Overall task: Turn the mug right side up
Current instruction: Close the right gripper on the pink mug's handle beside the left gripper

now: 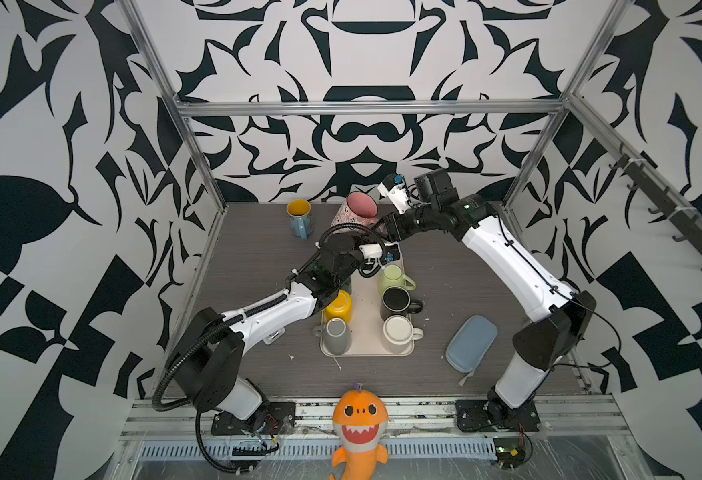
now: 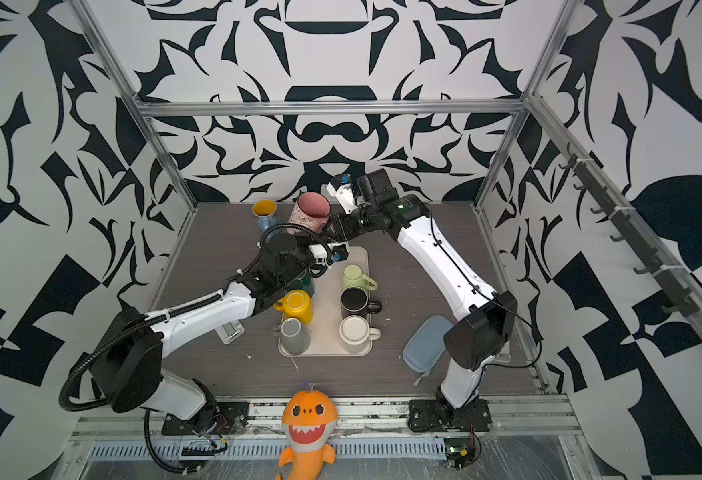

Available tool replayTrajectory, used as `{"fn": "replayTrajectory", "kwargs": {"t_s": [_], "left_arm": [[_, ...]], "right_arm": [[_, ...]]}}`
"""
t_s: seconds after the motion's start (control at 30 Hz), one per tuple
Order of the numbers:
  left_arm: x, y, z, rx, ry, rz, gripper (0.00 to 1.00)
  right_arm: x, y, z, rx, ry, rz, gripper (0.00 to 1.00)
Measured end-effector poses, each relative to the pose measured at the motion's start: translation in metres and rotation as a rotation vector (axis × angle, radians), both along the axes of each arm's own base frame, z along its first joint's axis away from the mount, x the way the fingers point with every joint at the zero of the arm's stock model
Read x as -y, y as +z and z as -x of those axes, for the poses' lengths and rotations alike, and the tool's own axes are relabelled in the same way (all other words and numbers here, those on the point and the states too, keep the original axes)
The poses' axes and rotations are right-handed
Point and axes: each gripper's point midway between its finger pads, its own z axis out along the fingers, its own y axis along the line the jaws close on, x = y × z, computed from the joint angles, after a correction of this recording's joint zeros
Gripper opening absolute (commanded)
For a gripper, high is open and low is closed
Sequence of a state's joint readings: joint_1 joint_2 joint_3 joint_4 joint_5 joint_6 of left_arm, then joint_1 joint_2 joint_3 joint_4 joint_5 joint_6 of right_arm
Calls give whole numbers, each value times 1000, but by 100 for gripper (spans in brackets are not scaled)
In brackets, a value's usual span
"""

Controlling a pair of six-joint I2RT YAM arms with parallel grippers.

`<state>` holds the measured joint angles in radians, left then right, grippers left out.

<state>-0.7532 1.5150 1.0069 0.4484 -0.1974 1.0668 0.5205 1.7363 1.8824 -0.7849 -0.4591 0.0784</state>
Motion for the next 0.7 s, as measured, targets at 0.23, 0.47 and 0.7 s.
{"fn": "replayTrajectory", "kwargs": {"t_s": [0.23, 0.47, 0.7], "left_arm": [[1, -1, 1, -2, -4, -3, 0], [1, -3, 2, -6, -13, -12, 0], [1, -5, 2, -12, -14, -16, 0]], "right_arm": [[-2, -3, -1, 0, -4, 6, 30], [0, -10, -6, 4, -11, 34, 9], [0, -12, -6, 8, -6, 42, 0]]}}
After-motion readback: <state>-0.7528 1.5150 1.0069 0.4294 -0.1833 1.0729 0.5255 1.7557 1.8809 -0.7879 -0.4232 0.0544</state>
